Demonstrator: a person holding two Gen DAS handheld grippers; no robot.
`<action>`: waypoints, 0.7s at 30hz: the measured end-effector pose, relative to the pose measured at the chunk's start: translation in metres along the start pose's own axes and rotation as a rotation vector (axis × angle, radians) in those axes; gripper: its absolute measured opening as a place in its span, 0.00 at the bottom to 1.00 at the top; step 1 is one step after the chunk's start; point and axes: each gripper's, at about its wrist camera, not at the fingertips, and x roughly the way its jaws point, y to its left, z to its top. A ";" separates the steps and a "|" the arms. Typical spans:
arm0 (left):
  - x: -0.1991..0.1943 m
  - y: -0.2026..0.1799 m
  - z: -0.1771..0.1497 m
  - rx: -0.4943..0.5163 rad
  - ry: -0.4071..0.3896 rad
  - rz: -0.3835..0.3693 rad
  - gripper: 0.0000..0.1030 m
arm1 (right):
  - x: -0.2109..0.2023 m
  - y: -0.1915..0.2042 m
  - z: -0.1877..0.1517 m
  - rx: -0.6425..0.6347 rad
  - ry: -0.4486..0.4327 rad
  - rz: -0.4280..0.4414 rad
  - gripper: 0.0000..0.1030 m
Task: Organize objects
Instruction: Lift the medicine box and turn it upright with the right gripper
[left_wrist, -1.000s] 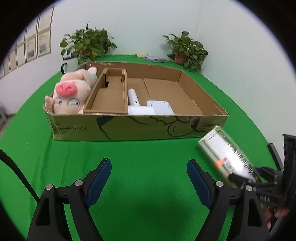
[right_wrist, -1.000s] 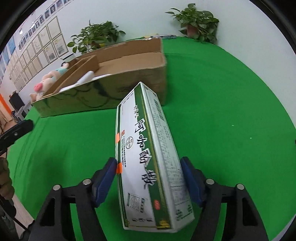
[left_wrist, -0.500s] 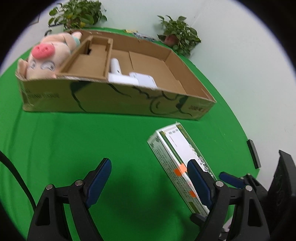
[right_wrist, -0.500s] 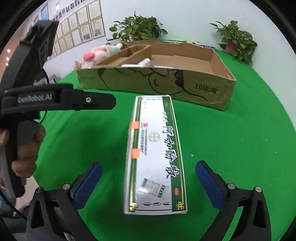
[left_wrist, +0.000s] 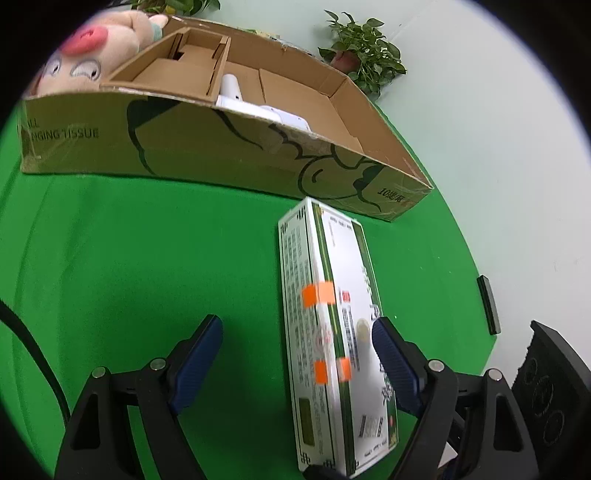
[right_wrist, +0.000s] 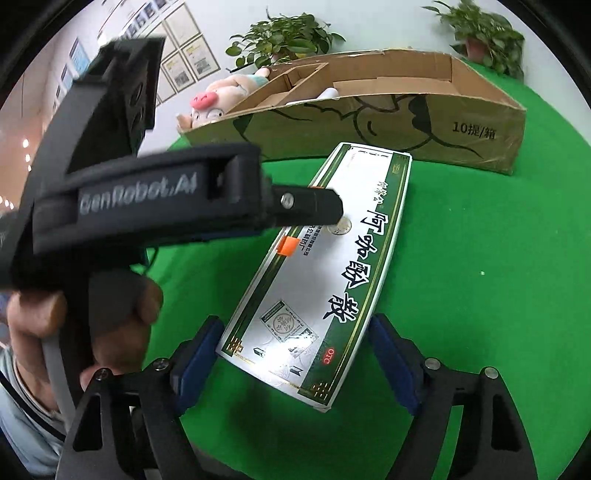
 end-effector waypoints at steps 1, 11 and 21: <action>0.002 0.001 0.000 -0.007 0.007 -0.009 0.80 | 0.001 -0.002 0.002 0.012 -0.004 0.006 0.75; 0.013 -0.010 -0.003 -0.017 0.056 -0.077 0.64 | -0.010 -0.013 -0.001 0.009 -0.021 0.062 0.66; -0.003 -0.031 -0.005 0.102 -0.012 -0.015 0.53 | -0.013 -0.006 0.001 0.005 -0.029 0.113 0.64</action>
